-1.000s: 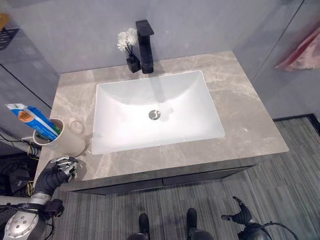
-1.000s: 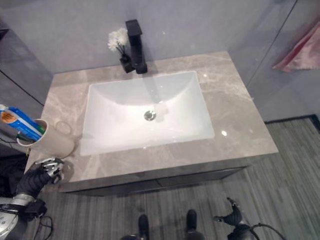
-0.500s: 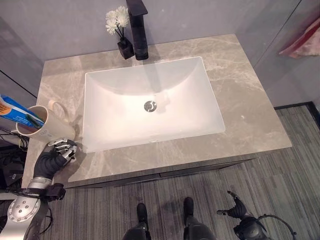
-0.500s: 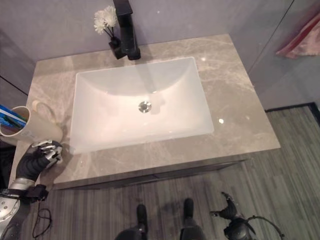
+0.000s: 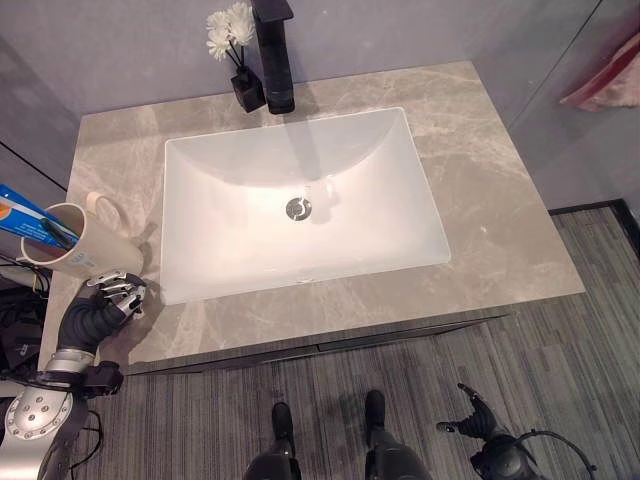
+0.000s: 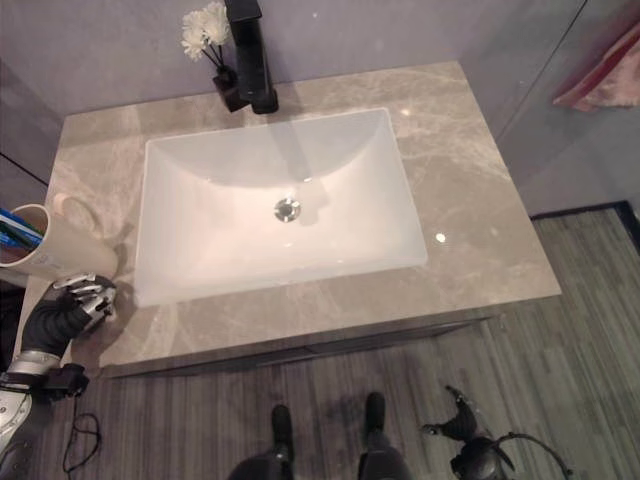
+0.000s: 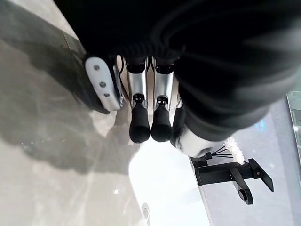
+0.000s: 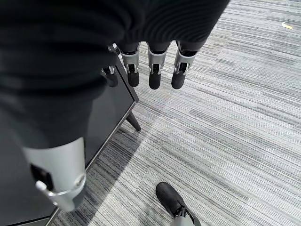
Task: Put brush and paste in cup on sink, flatten towel.
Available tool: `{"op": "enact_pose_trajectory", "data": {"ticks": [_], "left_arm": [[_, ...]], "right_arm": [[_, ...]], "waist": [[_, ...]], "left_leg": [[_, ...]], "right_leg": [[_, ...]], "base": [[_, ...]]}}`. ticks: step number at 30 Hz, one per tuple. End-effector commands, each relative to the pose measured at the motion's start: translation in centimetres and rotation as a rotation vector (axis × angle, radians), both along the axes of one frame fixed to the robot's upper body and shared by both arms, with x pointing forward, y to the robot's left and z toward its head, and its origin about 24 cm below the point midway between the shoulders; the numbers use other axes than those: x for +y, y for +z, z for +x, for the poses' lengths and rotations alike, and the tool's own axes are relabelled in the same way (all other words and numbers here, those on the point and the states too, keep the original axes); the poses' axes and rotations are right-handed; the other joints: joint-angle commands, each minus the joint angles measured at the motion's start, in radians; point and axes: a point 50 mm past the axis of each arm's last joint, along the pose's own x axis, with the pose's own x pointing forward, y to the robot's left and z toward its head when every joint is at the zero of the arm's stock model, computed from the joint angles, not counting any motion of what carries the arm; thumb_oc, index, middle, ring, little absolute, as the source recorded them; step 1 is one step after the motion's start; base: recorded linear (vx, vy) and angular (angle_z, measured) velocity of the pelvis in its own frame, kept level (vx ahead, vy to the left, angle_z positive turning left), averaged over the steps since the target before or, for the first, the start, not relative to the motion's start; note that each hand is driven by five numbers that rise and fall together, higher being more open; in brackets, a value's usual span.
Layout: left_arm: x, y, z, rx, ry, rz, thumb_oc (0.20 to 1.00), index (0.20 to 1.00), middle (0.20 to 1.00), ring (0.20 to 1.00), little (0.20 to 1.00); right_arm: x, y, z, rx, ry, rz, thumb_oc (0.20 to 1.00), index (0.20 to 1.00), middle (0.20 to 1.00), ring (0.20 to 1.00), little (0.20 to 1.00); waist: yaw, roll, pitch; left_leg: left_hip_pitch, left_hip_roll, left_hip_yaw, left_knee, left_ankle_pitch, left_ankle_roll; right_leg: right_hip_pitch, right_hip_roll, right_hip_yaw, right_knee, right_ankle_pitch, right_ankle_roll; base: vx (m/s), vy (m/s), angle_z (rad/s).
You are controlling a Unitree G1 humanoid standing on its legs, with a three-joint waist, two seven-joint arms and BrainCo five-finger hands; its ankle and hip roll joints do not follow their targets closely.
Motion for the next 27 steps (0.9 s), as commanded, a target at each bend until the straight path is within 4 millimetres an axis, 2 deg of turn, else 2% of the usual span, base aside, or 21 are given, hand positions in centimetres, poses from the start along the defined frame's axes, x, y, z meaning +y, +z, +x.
{"op": "enact_pose_trajectory", "data": {"ticks": [1, 6, 8, 15, 27], "left_arm": [[1.5, -1.2, -0.8, 0.101, 0.037, 0.068, 0.2, 0.2, 0.2, 0.2, 0.2], [1.8, -1.1, -0.3, 0.094, 0.052, 0.06, 0.2, 0.2, 0.2, 0.2, 0.2], [1.5, -0.6, -0.2, 0.082, 0.03, 0.087, 0.2, 0.2, 0.2, 0.2, 0.2], [2.0, -1.0, -0.3, 0.072, 0.077, 0.059, 0.2, 0.2, 0.2, 0.2, 0.2], [2.2, -1.2, 0.0, 0.069, 0.095, 0.05, 0.2, 0.2, 0.2, 0.2, 0.2]], "right_arm": [[-0.8, 1.2, 1.5, -0.071, 0.001, 0.004, 1.0, 1.0, 1.0, 1.0, 1.0], [-0.8, 1.8, 2.3, -0.112, -0.012, 0.027, 1.0, 1.0, 1.0, 1.0, 1.0], [-1.2, 1.7, 1.9, -0.094, -0.01, 0.013, 1.0, 1.0, 1.0, 1.0, 1.0], [-1.9, 1.0, 0.7, -0.051, -0.065, 0.012, 1.0, 1.0, 1.0, 1.0, 1.0], [-1.8, 1.4, 0.8, -0.059, -0.041, 0.039, 1.0, 1.0, 1.0, 1.0, 1.0]], "waist": [[-0.013, -0.014, 0.011], [-0.014, -0.009, 0.014], [-0.014, -0.007, 0.015], [-0.018, -0.008, 0.003], [-0.028, -0.011, -0.002]], "left_leg": [[0.025, -0.003, -0.03, 0.005, -0.007, 0.006], [-0.012, -0.007, -0.042, 0.005, 0.011, 0.001], [-0.028, -0.009, -0.048, 0.005, 0.017, -0.001], [-0.028, -0.003, -0.045, 0.005, 0.012, -0.001], [-0.036, 0.002, -0.041, 0.005, 0.012, -0.005]], "right_leg": [[0.045, -0.053, -0.012, -0.001, -0.023, 0.065], [0.018, -0.054, -0.02, -0.001, -0.012, 0.067], [0.006, -0.052, -0.025, -0.001, -0.008, 0.067], [0.003, -0.051, -0.021, -0.001, -0.01, 0.064], [-0.009, -0.047, -0.016, -0.001, -0.012, 0.064]], "base": [[-0.01, 0.003, 0.05], [-0.05, -0.005, 0.11], [-0.04, -0.006, 0.04], [0.01, -0.001, 0.0], [0.0, 0.001, 0.0]]}}
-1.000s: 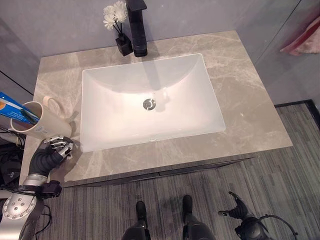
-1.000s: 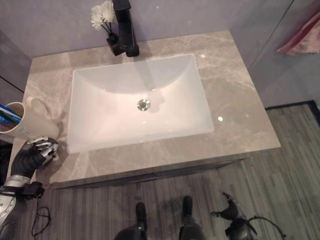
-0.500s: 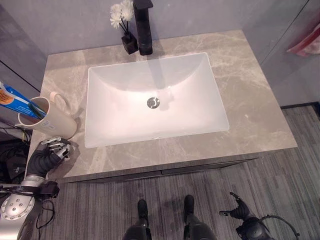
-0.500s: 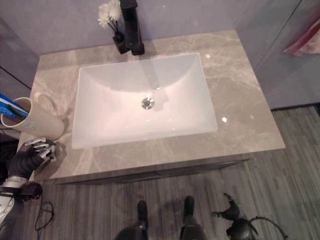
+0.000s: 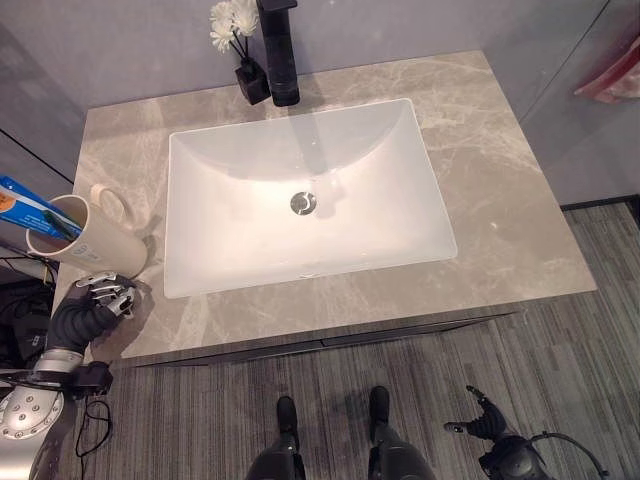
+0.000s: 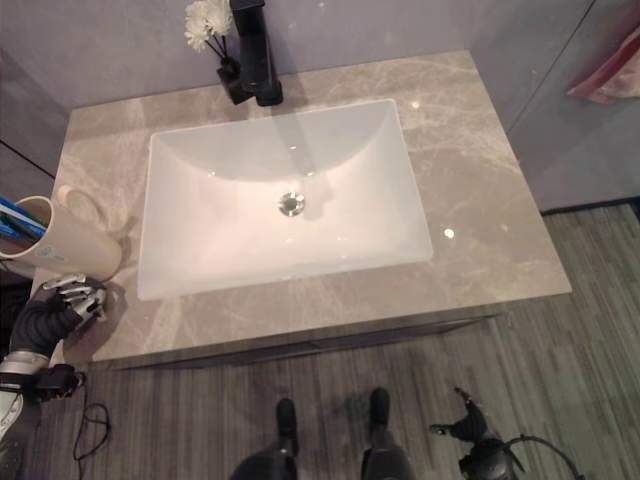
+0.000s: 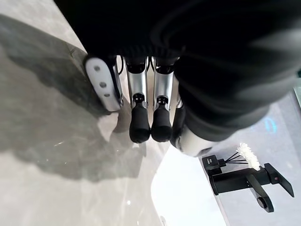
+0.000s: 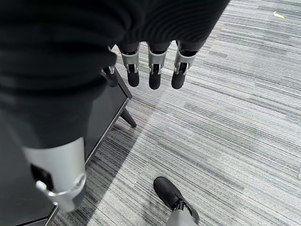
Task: Put brush and paste in cup on sink, flatten towel.
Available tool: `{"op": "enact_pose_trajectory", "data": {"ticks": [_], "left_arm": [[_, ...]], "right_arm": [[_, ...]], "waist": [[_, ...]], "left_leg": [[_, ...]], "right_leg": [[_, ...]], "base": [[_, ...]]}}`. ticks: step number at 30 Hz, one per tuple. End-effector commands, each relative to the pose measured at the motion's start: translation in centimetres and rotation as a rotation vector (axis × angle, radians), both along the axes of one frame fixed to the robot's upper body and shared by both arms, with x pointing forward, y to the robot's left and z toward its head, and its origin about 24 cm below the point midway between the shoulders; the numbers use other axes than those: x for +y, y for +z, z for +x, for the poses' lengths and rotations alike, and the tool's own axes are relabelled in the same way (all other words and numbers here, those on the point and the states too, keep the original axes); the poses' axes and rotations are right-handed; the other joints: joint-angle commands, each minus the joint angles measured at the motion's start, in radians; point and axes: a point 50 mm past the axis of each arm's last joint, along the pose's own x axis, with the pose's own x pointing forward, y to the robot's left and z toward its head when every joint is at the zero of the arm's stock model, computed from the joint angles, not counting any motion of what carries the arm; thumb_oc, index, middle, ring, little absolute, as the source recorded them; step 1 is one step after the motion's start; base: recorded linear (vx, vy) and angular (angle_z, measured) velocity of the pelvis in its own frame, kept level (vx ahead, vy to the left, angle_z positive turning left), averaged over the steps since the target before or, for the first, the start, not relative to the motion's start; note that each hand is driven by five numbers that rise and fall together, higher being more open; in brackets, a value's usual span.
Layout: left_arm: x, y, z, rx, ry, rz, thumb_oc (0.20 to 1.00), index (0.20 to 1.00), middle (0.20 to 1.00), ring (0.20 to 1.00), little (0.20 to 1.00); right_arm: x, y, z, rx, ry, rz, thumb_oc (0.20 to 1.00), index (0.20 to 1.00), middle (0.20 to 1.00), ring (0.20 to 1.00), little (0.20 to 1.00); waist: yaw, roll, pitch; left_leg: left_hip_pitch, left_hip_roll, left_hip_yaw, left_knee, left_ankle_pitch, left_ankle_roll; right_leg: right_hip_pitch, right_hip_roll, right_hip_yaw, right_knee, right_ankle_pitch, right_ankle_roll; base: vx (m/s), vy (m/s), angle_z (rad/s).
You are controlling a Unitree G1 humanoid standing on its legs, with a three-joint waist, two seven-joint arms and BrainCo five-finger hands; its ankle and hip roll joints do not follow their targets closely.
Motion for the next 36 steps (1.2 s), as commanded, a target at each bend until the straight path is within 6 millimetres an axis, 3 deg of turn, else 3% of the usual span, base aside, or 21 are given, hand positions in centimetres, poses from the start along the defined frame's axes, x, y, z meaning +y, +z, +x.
{"op": "enact_pose_trajectory", "data": {"ticks": [1, 12, 23, 28, 29, 36], "left_arm": [[0.9, -1.4, -0.1, 0.054, 0.053, -0.006, 0.2, 0.2, 0.2, 0.2, 0.2], [2.3, -0.3, 0.5, -0.02, 0.143, -0.005, 0.2, 0.2, 0.2, 0.2, 0.2], [3.6, 2.6, 2.5, -0.136, 0.208, 0.049, 0.2, 0.2, 0.2, 0.2, 0.2], [4.1, 4.5, 3.3, -0.204, 0.236, 0.079, 0.2, 0.2, 0.2, 0.2, 0.2], [4.5, 5.8, 4.0, -0.245, 0.259, 0.097, 0.2, 0.2, 0.2, 0.2, 0.2], [5.2, 7.6, 4.5, -0.298, 0.299, 0.121, 0.2, 0.2, 0.2, 0.2, 0.2]], "right_arm": [[-0.7, 1.0, 0.9, -0.049, 0.003, 0.012, 1.0, 1.0, 1.0, 1.0, 1.0], [-1.7, 0.6, -0.3, -0.045, -0.117, 0.041, 1.0, 1.0, 1.0, 1.0, 1.0], [-0.8, 0.8, 1.0, -0.083, -0.12, 0.086, 1.0, 1.0, 1.0, 1.0, 1.0], [-0.6, 0.8, 1.2, -0.093, -0.134, 0.104, 1.0, 1.0, 1.0, 1.0, 1.0], [-0.5, 0.9, 1.4, -0.105, -0.136, 0.114, 1.0, 1.0, 1.0, 1.0, 1.0], [-0.3, 0.4, 0.8, -0.093, -0.178, 0.141, 1.0, 1.0, 1.0, 1.0, 1.0]], "waist": [[-0.025, -0.034, -0.003], [-0.034, -0.049, 0.009], [-0.045, -0.069, 0.031], [-0.055, -0.075, 0.038], [-0.063, -0.08, 0.041], [-0.072, -0.086, 0.038]], "left_leg": [[0.0, 0.0, -0.018, 0.005, 0.001, -0.002], [-0.014, 0.007, -0.02, 0.005, -0.006, -0.005], [-0.04, 0.011, -0.006, 0.005, -0.005, -0.006], [-0.061, 0.011, -0.001, 0.005, -0.003, -0.007], [-0.069, 0.013, 0.002, 0.005, -0.002, -0.008], [-0.081, 0.017, 0.0, 0.005, -0.001, -0.011]], "right_leg": [[0.016, -0.049, 0.005, -0.001, -0.015, 0.069], [0.004, -0.043, 0.007, -0.001, -0.026, 0.069], [-0.034, -0.038, 0.034, -0.001, -0.016, 0.07], [-0.061, -0.037, 0.047, -0.001, -0.008, 0.072], [-0.073, -0.034, 0.053, -0.001, -0.002, 0.075], [-0.084, -0.032, 0.057, -0.001, -0.001, 0.075]], "base": [[0.0, 0.0, 0.0], [0.01, -0.001, 0.0], [0.0, 0.003, -0.04], [0.01, 0.011, -0.05], [0.0, 0.0, 0.0], [0.02, -0.003, -0.04]]}}
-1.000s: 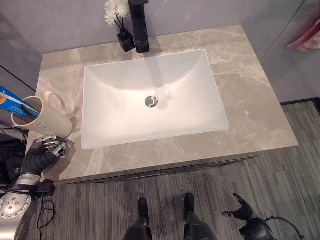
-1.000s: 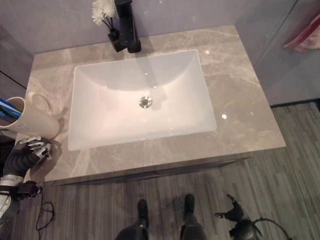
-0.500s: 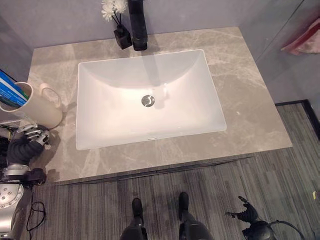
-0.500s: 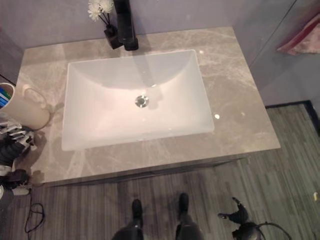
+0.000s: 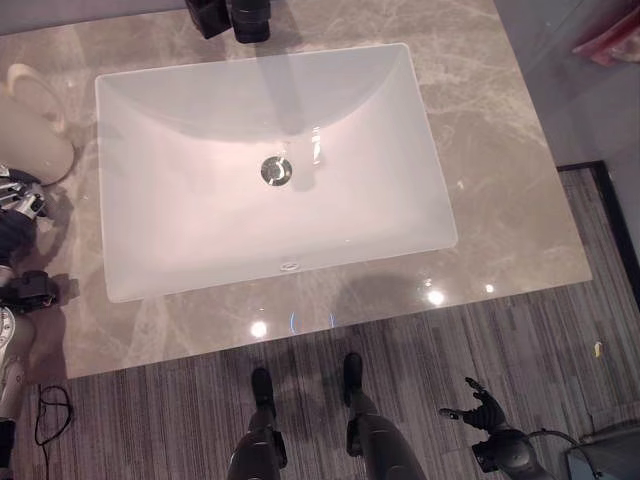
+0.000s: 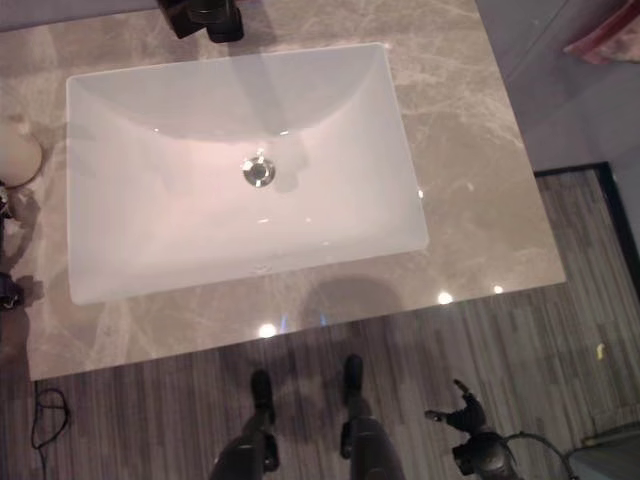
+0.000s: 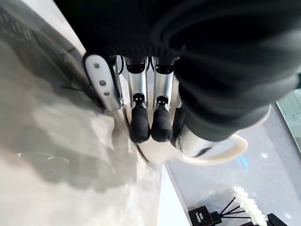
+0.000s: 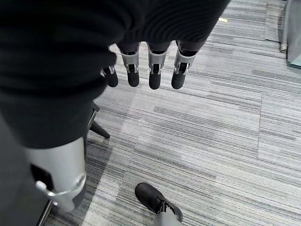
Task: Put brush and paste in cup on sink, flatten towel.
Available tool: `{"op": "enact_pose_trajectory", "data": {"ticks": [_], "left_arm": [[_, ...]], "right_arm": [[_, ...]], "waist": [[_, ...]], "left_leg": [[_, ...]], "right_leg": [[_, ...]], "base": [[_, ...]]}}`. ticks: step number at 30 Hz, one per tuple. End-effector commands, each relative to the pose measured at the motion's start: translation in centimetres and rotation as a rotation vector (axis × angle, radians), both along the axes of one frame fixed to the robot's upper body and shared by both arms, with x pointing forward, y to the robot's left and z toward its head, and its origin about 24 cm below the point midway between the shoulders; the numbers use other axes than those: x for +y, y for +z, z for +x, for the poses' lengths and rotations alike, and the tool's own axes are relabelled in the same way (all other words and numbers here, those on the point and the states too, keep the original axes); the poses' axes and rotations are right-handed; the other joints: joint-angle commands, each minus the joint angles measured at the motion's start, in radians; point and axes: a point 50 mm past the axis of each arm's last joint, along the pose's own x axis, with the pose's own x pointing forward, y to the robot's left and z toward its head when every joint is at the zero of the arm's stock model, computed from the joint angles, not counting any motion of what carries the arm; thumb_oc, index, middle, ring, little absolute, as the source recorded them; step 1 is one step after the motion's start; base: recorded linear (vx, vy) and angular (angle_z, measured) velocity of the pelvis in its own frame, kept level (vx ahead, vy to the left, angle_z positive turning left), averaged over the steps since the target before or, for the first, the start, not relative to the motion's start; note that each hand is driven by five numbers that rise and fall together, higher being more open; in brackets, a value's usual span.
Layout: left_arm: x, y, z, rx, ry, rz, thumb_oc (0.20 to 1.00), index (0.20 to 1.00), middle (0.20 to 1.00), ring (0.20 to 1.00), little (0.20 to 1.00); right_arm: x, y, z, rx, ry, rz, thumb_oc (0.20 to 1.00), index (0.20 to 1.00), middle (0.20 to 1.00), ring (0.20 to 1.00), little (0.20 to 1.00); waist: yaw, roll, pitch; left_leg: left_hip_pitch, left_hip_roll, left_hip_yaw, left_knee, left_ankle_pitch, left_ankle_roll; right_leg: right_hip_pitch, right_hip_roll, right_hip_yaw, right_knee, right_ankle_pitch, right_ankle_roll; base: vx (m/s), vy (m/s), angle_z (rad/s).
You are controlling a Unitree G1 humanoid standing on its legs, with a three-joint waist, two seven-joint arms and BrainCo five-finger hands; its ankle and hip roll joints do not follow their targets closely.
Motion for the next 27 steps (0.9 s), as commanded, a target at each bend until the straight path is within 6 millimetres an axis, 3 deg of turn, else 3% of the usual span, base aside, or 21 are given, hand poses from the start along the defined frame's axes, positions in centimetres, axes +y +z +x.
{"op": "enact_pose_trajectory", "data": {"ticks": [1, 12, 23, 24, 27], "left_arm": [[1.5, -1.8, 0.2, 0.113, 0.08, 0.011, 0.2, 0.2, 0.2, 0.2, 0.2], [2.3, 2.3, 2.5, 0.062, 0.121, 0.073, 0.2, 0.2, 0.2, 0.2, 0.2], [2.5, 4.5, 4.1, 0.048, 0.158, 0.103, 0.2, 0.2, 0.2, 0.2, 0.2], [2.6, 6.5, 4.7, 0.02, 0.186, 0.122, 0.2, 0.2, 0.2, 0.2, 0.2], [2.5, 6.9, 5.0, 0.018, 0.192, 0.121, 0.2, 0.2, 0.2, 0.2, 0.2]], "right_arm": [[-0.9, 0.5, 0.2, -0.028, -0.036, -0.002, 1.0, 1.0, 1.0, 1.0, 1.0], [-0.8, 0.7, 0.6, -0.036, -0.024, 0.008, 1.0, 1.0, 1.0, 1.0, 1.0], [-0.7, 0.6, 0.6, -0.027, -0.021, 0.012, 1.0, 1.0, 1.0, 1.0, 1.0], [-0.6, 0.6, 0.6, -0.023, -0.005, 0.014, 1.0, 1.0, 1.0, 1.0, 1.0], [-0.6, 0.5, 0.5, -0.017, -0.011, 0.014, 1.0, 1.0, 1.0, 1.0, 1.0]], "waist": [[-0.022, 0.014, -0.001], [-0.044, 0.003, -0.006], [-0.057, -0.004, -0.009], [-0.066, -0.012, -0.008], [-0.067, -0.016, -0.007]], "left_leg": [[0.035, 0.01, -0.037, 0.005, -0.007, -0.01], [0.023, 0.014, -0.034, 0.005, -0.006, -0.013], [0.023, 0.019, -0.028, 0.005, -0.005, -0.015], [0.02, 0.023, -0.024, 0.005, -0.003, -0.016], [0.019, 0.025, -0.026, 0.005, -0.003, -0.016]], "right_leg": [[0.056, -0.049, 0.015, -0.001, -0.023, 0.082], [0.038, -0.044, 0.027, -0.001, -0.016, 0.087], [0.032, -0.037, 0.034, -0.001, -0.014, 0.087], [0.025, -0.034, 0.04, -0.001, -0.011, 0.089], [0.025, -0.033, 0.039, -0.001, -0.011, 0.089]], "base": [[0.01, 0.005, -0.05], [0.0, 0.001, -0.03], [0.0, 0.0, 0.0], [0.0, 0.0, 0.0], [0.0, -0.002, -0.02]]}}
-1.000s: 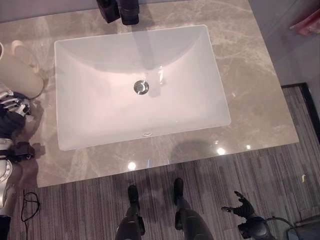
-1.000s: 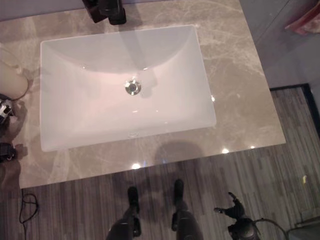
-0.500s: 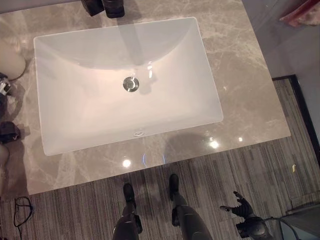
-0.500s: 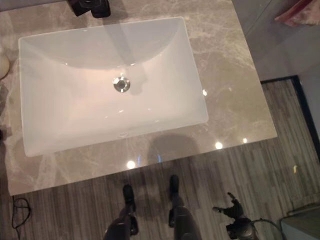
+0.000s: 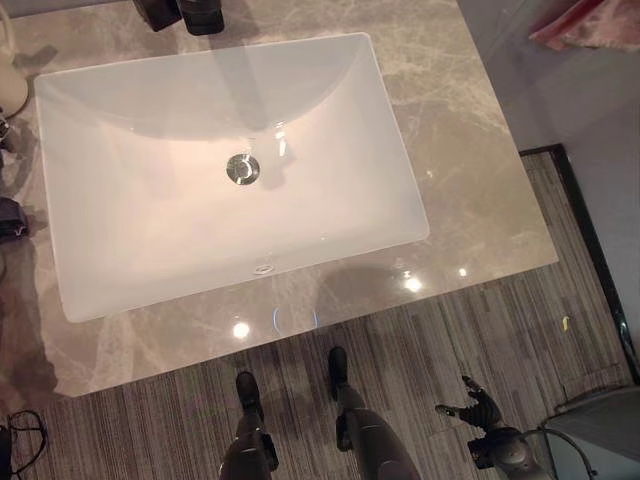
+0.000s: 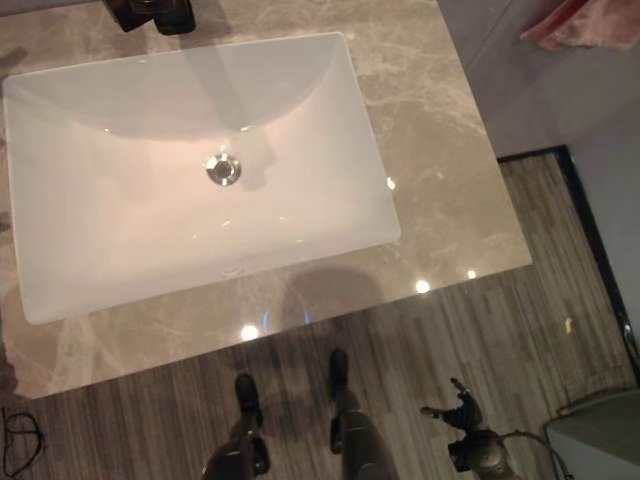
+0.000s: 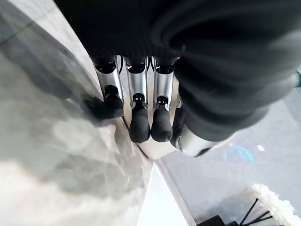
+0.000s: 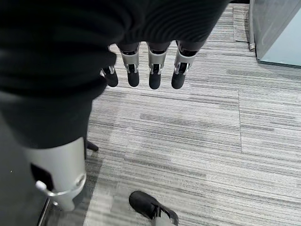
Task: Put brush and paste in cup on sink, flatten towel.
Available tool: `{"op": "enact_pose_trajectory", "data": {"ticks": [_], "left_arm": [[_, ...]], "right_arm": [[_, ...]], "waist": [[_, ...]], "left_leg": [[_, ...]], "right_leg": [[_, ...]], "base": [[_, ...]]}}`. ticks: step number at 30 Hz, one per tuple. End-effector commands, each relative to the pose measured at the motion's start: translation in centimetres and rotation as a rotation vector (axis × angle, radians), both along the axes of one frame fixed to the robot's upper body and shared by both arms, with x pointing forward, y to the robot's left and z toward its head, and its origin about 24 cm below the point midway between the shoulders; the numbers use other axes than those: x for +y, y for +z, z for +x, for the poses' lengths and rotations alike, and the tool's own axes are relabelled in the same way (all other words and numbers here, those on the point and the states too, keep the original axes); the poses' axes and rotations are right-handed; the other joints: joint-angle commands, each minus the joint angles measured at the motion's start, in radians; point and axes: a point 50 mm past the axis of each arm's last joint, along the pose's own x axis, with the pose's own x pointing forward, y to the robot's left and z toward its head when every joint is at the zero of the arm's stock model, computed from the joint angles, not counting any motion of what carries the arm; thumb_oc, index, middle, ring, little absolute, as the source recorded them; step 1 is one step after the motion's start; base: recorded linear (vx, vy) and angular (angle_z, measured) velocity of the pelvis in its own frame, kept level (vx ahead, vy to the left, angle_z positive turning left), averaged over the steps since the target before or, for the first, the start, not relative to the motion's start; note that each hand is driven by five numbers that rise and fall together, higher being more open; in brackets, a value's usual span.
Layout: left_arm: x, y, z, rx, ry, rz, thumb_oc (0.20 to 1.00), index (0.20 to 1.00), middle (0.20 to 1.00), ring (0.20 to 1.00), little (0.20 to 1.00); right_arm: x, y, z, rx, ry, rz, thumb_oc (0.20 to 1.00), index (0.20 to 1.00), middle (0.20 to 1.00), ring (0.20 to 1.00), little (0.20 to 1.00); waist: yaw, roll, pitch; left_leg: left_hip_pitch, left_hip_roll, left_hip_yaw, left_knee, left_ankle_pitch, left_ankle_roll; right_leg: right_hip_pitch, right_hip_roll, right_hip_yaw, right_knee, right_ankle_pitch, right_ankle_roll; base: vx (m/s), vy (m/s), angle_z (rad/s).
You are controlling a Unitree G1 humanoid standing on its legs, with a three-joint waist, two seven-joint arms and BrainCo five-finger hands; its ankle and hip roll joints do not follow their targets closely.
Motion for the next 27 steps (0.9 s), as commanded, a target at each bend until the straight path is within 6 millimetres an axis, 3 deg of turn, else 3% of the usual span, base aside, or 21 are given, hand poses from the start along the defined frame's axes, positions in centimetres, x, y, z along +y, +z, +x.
{"op": "enact_pose_trajectory", "data": {"ticks": [1, 10, 19, 24, 27], "left_arm": [[0.7, -0.2, -0.3, 0.028, 0.058, 0.041, 0.2, 0.2, 0.2, 0.2, 0.2], [1.2, 2.4, 0.8, 0.007, 0.111, 0.029, 0.2, 0.2, 0.2, 0.2, 0.2], [0.3, 4.7, 2.0, -0.026, 0.118, 0.03, 0.2, 0.2, 0.2, 0.2, 0.2], [-1.8, 4.1, 2.6, -0.103, 0.001, 0.002, 0.2, 0.2, 0.2, 0.2, 0.2], [-2.8, 2.2, 1.6, -0.126, -0.086, -0.004, 0.2, 0.2, 0.2, 0.2, 0.2]], "right_arm": [[-1.7, 0.5, -0.3, -0.003, -0.041, -0.024, 1.0, 1.0, 1.0, 1.0, 1.0], [-1.4, 0.6, 0.1, -0.006, -0.019, -0.017, 1.0, 1.0, 1.0, 1.0, 1.0], [-0.9, 0.6, 0.7, -0.013, 0.004, -0.012, 1.0, 1.0, 1.0, 1.0, 1.0], [-0.7, 0.2, 0.4, 0.0, -0.013, -0.012, 1.0, 1.0, 1.0, 1.0, 1.0], [-0.8, 0.0, -0.2, 0.024, -0.003, -0.028, 1.0, 1.0, 1.0, 1.0, 1.0]], "waist": [[-0.002, 0.025, 0.01], [-0.016, 0.012, 0.005], [-0.026, -0.006, 0.008], [-0.01, -0.01, 0.012], [0.006, -0.003, 0.01]], "left_leg": [[0.038, 0.02, -0.047, 0.004, -0.007, -0.011], [0.027, 0.023, -0.049, 0.004, 0.0, -0.012], [0.007, 0.025, -0.061, 0.004, 0.008, -0.013], [0.01, 0.023, -0.069, 0.004, 0.006, -0.011], [0.03, 0.02, -0.073, 0.004, -0.002, -0.009]], "right_leg": [[0.056, -0.046, 0.018, -0.002, -0.026, 0.097], [0.047, -0.045, 0.015, -0.002, -0.017, 0.102], [0.037, -0.041, 0.011, -0.002, -0.01, 0.105], [0.046, -0.046, 0.006, -0.002, -0.013, 0.103], [0.069, -0.049, 0.004, -0.002, -0.022, 0.099]], "base": [[0.0, -0.005, -0.05], [0.0, -0.001, -0.01], [0.0, 0.0, 0.0], [0.0, 0.0, 0.0], [0.0, 0.0, 0.0]]}}
